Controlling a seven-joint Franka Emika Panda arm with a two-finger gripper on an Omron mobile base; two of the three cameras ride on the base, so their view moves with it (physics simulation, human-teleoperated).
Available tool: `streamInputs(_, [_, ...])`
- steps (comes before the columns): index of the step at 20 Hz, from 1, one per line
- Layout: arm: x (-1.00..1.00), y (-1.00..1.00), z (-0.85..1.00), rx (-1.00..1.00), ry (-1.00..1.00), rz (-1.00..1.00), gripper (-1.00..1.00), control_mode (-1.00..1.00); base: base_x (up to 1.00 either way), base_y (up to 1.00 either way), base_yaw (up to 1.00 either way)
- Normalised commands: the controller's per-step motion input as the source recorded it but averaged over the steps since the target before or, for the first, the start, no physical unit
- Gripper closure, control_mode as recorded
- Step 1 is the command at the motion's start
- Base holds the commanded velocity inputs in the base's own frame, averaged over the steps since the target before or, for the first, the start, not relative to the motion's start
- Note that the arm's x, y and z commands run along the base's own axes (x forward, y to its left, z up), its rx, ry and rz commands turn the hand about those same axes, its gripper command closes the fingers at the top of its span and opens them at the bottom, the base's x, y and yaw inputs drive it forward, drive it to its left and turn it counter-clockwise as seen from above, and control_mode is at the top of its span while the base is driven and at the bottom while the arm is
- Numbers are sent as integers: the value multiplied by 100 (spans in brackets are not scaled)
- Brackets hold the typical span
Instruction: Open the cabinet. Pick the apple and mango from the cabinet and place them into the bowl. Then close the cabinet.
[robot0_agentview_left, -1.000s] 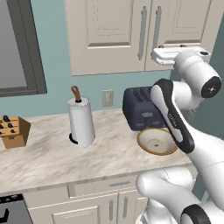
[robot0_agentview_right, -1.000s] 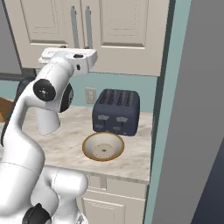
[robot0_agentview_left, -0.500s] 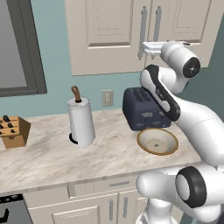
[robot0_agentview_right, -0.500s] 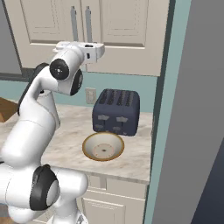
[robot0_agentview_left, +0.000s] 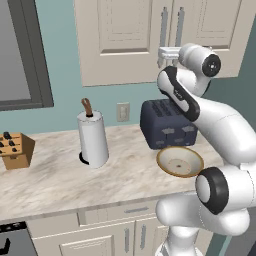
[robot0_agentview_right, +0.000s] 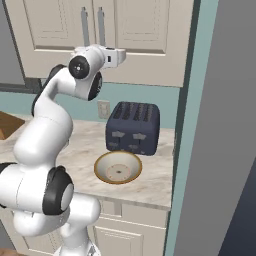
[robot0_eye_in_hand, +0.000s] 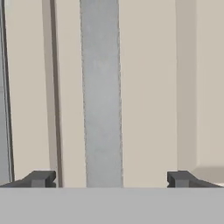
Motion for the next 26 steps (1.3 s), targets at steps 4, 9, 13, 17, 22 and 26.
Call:
streamInputs(4, [87,-5,-36,0,9,0,100,-100,0,0,0])
streamInputs(9, [0,0,0,0,0,0,100,-100,0,0,0])
streamInputs(13, [0,0,0,0,0,0,100,-100,0,0,0])
streamInputs(17, [-16,-32,2,1,-12,2,100,-100,0,0,0])
streamInputs(22, [-49,-73,8,7,-11,0,100,-100,0,0,0])
streamInputs(26, [-51,-100,6,15,-2,2,100,-100,0,0,0])
